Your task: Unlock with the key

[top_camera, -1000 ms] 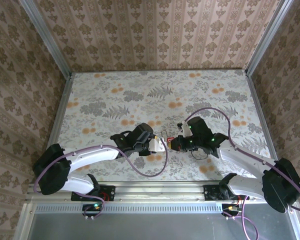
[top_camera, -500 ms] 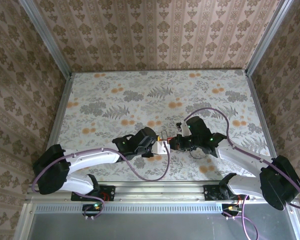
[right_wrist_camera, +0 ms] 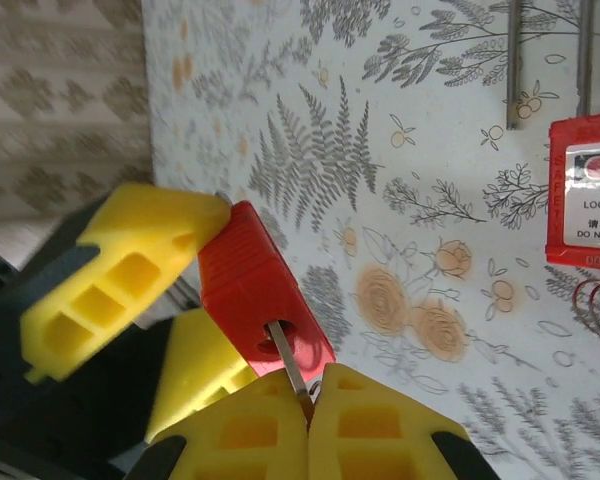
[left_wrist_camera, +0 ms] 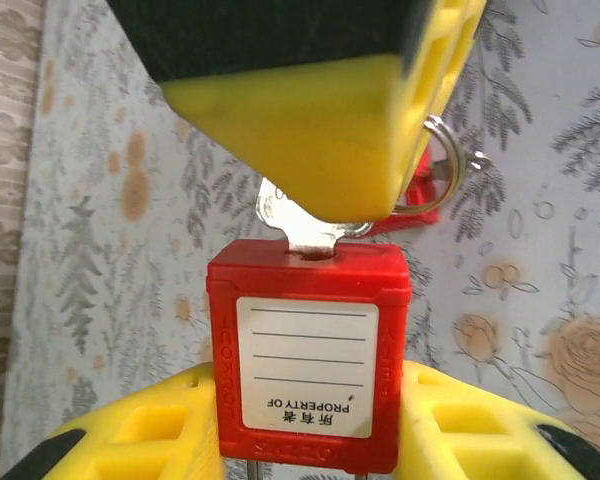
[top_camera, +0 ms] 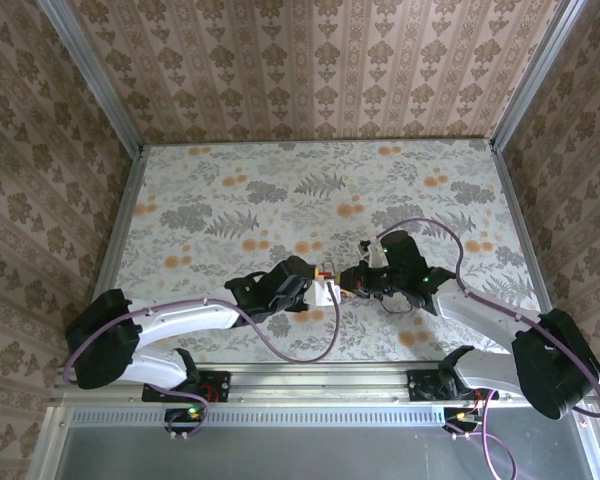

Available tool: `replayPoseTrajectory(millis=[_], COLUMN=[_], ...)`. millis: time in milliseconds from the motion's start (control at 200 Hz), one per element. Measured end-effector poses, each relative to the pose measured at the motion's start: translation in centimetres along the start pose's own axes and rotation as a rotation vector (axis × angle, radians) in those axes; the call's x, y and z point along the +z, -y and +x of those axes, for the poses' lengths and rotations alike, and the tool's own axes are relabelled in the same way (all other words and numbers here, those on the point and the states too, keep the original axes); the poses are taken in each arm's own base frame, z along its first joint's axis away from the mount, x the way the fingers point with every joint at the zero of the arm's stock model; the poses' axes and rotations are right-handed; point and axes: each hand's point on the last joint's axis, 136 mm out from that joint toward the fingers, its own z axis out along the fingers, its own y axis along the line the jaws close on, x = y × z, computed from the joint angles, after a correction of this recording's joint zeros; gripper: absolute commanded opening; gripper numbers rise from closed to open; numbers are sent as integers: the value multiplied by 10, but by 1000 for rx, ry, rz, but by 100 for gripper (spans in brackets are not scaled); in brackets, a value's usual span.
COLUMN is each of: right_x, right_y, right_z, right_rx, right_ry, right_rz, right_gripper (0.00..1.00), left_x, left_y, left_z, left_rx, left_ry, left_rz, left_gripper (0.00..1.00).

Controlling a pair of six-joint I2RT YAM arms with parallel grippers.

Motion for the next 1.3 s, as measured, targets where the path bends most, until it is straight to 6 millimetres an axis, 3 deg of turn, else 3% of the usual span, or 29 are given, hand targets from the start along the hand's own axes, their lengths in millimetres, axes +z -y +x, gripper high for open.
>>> replayPoseTrajectory(millis=[310, 530, 650, 855, 1010, 1210, 1300], right_x=[-15, -20, -29, -52, -64, -80, -82], right_y=[-6, -4, 2, 11, 19, 7, -10], right_z=[-15, -9, -3, -6, -4, -5, 4], right_rx=[324, 395, 371, 283, 175, -182, -439], right_ry=[33, 20, 17, 62, 75, 119, 139], right_rz=[-93, -80, -28, 38, 96, 143, 141], right_gripper=[0, 31, 42, 58, 62, 64, 69], left_x=[1, 2, 1, 0, -1, -10, -17], left_y=[-15, -10, -7, -3, -2, -5, -10], left_z=[-13, -19, -26, -23, -19, -18, -21], left_rx=[14, 9, -17, -59, -85, -136, -158], left_ry=[48, 84, 127, 129, 118, 116, 125], left_rz=[-69, -50, -16, 66, 113, 223, 273], left_gripper=[0, 0, 0, 0, 0, 0, 0])
